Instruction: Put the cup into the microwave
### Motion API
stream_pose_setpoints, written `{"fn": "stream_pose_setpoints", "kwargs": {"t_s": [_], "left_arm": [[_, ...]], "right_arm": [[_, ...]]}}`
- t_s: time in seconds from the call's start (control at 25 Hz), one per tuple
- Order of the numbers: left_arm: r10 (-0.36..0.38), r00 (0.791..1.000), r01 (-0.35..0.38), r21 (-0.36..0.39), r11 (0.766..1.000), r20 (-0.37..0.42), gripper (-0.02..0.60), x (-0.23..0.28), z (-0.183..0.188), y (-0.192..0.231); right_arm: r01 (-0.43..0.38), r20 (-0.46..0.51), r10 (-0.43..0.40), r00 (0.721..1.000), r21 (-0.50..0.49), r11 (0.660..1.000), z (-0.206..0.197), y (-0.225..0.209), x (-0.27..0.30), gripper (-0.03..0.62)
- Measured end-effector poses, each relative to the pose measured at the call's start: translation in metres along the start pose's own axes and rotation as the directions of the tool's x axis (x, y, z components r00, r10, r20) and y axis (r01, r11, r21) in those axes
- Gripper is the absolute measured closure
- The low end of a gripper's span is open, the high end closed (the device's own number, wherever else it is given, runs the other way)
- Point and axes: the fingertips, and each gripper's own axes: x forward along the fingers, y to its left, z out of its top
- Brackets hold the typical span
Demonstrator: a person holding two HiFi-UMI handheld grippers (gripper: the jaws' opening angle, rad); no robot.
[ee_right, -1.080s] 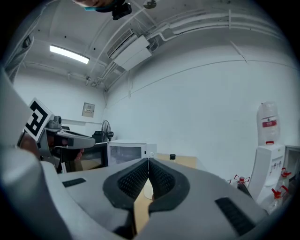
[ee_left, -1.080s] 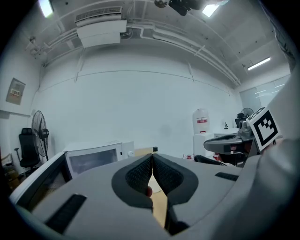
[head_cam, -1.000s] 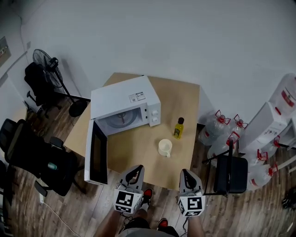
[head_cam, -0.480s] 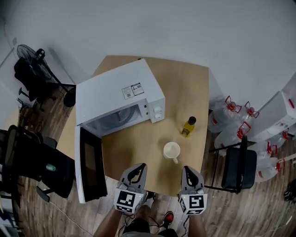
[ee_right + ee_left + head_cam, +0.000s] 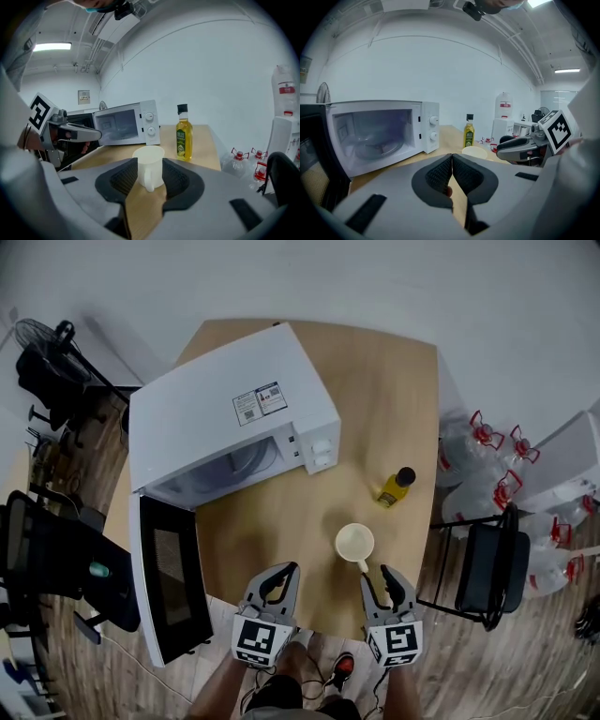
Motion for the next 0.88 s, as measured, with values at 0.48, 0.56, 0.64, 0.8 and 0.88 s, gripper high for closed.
{"fn": "stream_pose_setpoints", "kwargs": {"t_s": [0.48,0.56,0.64,0.8,0.88], "left_arm": [[0.010,0.999,-0.011,-0.030,0.999,-0.047,0.558,0.014,-0.024,0.010],[0.010,0.999,-0.011,-0.032,0.999,-0.051,0.558,0.016,-0.027,0.011],[0.007,0.999,-0.009,-0.035,0.999,-0.052,0.558,0.018,-0.030,0.012],[0.009,0.998,-0.011,-0.044,0.999,-0.057,0.558,0.019,-0.036,0.015],[0.012,0.998,-0.015,-0.042,0.999,-0.062,0.558,0.020,-0.036,0.017]], "right_arm": [[-0.033,-0.081,0.033,0.996,0.005,0.999,-0.037,-0.002,0.032,0.379],[-0.033,-0.094,0.033,0.995,-0.002,0.999,-0.042,-0.003,0.034,0.398],[-0.034,-0.100,0.033,0.994,-0.004,0.999,-0.045,-0.002,0.037,0.410],[-0.025,-0.097,0.023,0.995,-0.017,1.000,-0.046,-0.002,0.041,0.515],[-0.025,-0.097,0.022,0.995,-0.026,0.999,-0.046,-0.001,0.041,0.531]]}}
